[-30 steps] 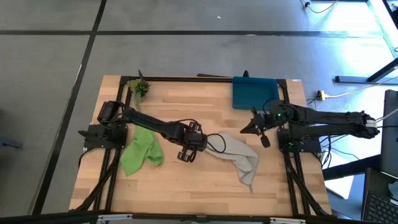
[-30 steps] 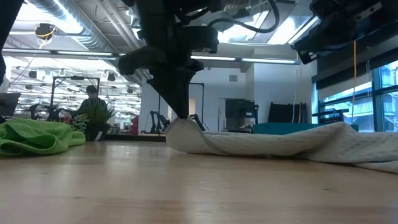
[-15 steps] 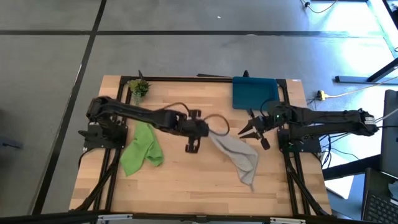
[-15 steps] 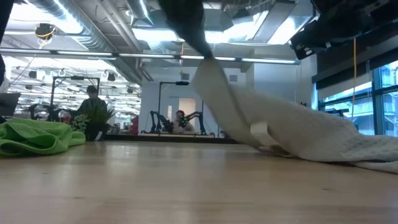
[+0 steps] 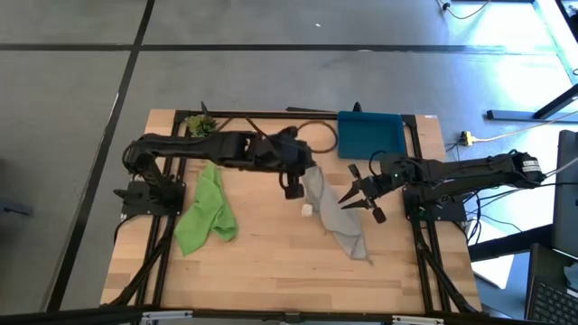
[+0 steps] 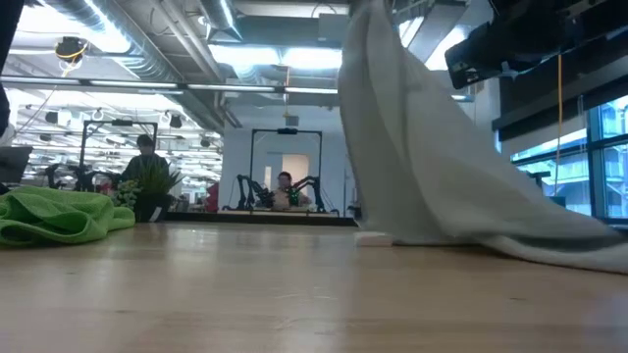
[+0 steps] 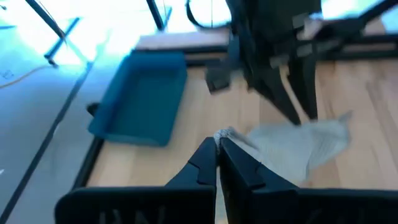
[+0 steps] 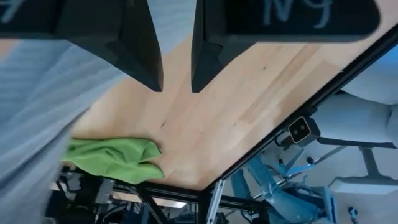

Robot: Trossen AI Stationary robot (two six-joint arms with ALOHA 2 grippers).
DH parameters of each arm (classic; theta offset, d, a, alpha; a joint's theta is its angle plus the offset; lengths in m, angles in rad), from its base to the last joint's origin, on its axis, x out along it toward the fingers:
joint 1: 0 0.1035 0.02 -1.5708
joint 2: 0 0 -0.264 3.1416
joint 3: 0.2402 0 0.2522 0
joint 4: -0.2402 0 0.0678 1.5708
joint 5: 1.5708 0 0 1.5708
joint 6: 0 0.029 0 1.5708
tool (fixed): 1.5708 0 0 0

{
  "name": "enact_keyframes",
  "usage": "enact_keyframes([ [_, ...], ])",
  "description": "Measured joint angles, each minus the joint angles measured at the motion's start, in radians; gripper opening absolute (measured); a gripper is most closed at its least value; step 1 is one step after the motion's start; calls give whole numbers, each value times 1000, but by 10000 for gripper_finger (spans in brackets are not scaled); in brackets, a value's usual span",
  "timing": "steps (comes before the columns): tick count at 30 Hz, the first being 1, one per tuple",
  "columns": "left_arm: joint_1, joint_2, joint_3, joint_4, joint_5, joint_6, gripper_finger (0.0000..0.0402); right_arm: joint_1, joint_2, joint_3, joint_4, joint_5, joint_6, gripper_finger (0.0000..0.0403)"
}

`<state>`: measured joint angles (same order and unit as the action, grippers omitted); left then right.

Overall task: Roll microfiber towels into tight, uniform cylinder then place into a basket
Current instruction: Fold the gray microfiber cloth

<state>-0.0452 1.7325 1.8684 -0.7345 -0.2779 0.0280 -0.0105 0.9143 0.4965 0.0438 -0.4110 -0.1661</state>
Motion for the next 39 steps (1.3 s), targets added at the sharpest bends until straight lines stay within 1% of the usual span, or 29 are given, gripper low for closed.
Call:
enact_keyframes([
  [7, -10, 0, 59, 4, 0, 1, 0, 25, 73, 0, 110, 10, 3, 85],
  [12, -30, 0, 81, 30, -1, 12, 0, 34, 154, 0, 172, 150, 1, 85],
  [16, -47, 0, 128, 32, -3, 31, 0, 34, 208, 0, 255, 230, 1, 85],
  [19, -55, 0, 138, 27, -7, 30, 0, 34, 232, 0, 305, 319, 4, 85],
  [23, -73, 0, 147, 9, -36, 29, 0, 33, 237, 0, 305, 422, 3, 85],
  [25, -81, 0, 147, 4, -55, 29, 0, 33, 237, 0, 305, 427, 3, 85],
  [29, -85, 0, 147, -21, -81, 27, 0, 34, 237, 0, 305, 381, 4, 85],
  [32, -84, 0, 146, -47, -86, 3, 0, 34, 226, 0, 302, 369, 4, 85],
  [36, -85, 0, 146, -53, -144, 0, 0, 37, 172, 0, 302, 367, 7, 85],
  [39, -84, 0, 146, -53, -167, -1, 0, 59, 117, 0, 301, 367, 7, 85],
])
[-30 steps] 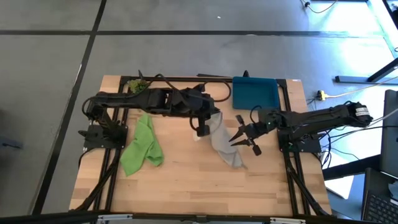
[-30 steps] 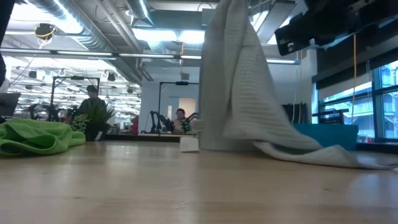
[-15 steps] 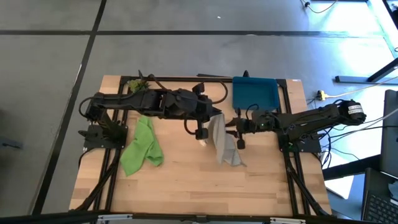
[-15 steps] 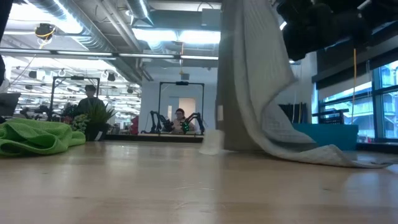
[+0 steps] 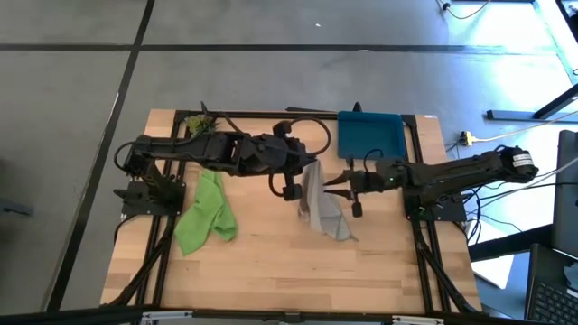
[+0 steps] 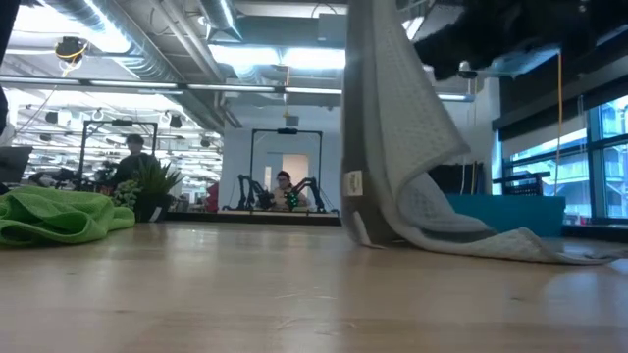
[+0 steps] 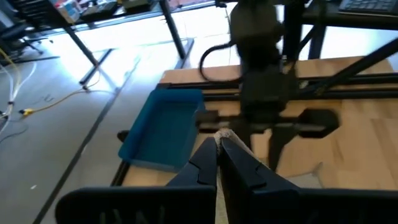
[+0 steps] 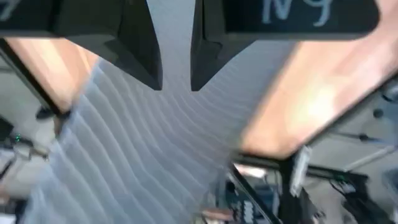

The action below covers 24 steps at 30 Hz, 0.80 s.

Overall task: Roll microfiber towels into tight, uniform cylinder then place into a basket
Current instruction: Fold the gray microfiber cloth

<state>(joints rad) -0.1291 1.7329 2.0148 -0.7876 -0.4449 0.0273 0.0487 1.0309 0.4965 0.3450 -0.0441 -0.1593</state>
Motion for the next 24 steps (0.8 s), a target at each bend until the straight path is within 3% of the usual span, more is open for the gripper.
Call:
enact_keyframes([
  [8, -1, 0, 0, 2, -48, 1, 0, 121, -29, 0, 4, 19, -2, 85],
  [19, 0, 0, 0, 6, -125, 1, 0, 263, 80, 1, 52, 217, 51, 85],
  [24, 0, 0, -1, 26, -131, 1, 0, 313, 126, 1, 64, 390, 215, 82],
])
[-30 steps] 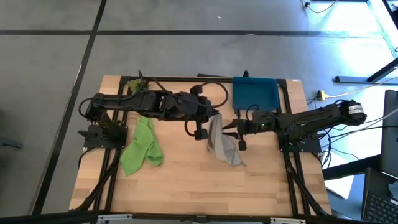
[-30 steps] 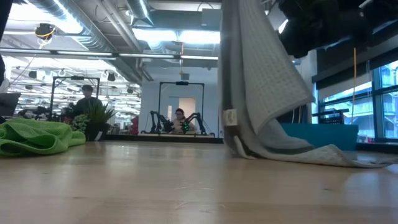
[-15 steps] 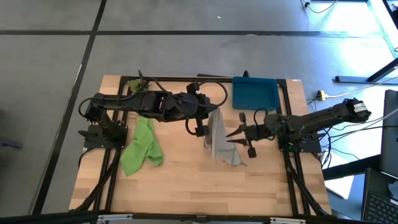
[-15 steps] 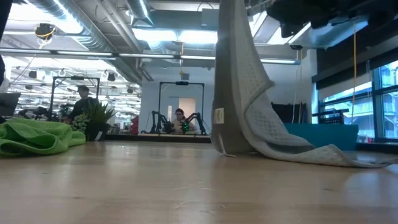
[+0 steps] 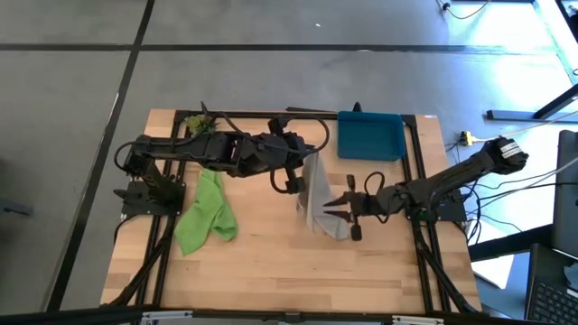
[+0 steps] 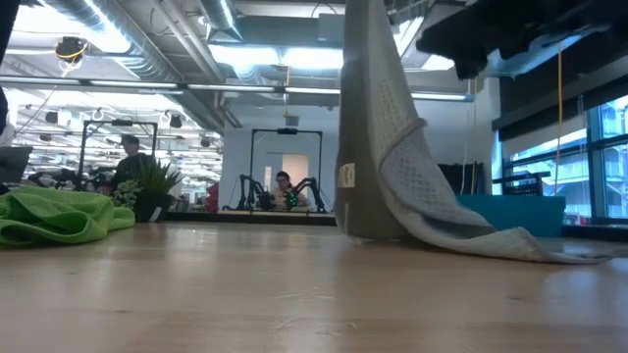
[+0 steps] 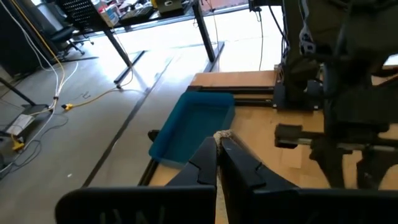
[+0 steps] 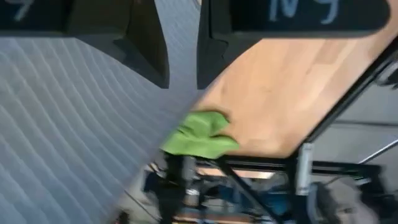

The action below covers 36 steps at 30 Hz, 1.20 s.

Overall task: Roll microfiber towels into tight, uniform cylinder then place into a basket
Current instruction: Fold the gray microfiber cloth

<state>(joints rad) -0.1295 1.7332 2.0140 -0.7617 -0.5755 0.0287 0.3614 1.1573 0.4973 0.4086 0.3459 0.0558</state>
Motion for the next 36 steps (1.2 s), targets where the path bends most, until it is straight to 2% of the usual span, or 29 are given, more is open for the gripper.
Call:
enact_keyframes([
  [4, 0, 0, 0, 5, 0, 0, 0, 31, 44, 0, 18, 20, 67, 75],
  [16, 0, 1, 0, 16, -4, 1, 0, 114, 166, 0, 64, 12, 125, 70],
  [22, 0, 1, 0, 16, -5, 1, 0, 105, 233, 0, 156, -166, 123, 71],
  [27, -3, 1, 0, 16, -5, 1, 0, 102, 256, 0, 191, -170, 123, 74],
  [36, -5, 1, 0, 15, -5, 1, 0, 79, 257, 0, 194, -156, 154, 140],
])
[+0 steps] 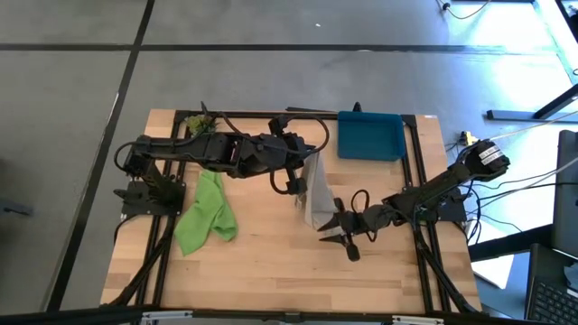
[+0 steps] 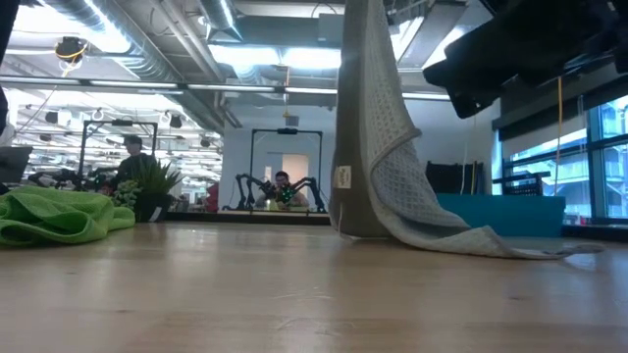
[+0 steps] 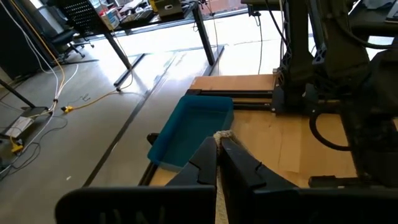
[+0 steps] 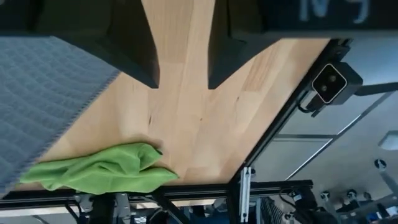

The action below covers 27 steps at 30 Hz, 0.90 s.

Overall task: Roll microfiber towels into tight, uniform cylinder then place into a basket
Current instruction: Fold the gray microfiber cloth

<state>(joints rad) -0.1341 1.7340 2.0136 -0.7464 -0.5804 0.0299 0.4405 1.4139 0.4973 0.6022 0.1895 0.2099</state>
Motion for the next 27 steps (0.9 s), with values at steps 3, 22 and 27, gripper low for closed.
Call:
enact_keyframes([
  [3, 0, 0, 0, 0, 0, 6, 0, -4, 3, 0, 0, 52, 71, 151],
  [22, -1, 0, 0, -1, 0, 33, 0, -4, 121, 0, 2, 184, 286, 154],
  [27, 0, 0, 0, -1, 1, 33, 0, -4, 166, 0, 51, 184, 284, 154],
])
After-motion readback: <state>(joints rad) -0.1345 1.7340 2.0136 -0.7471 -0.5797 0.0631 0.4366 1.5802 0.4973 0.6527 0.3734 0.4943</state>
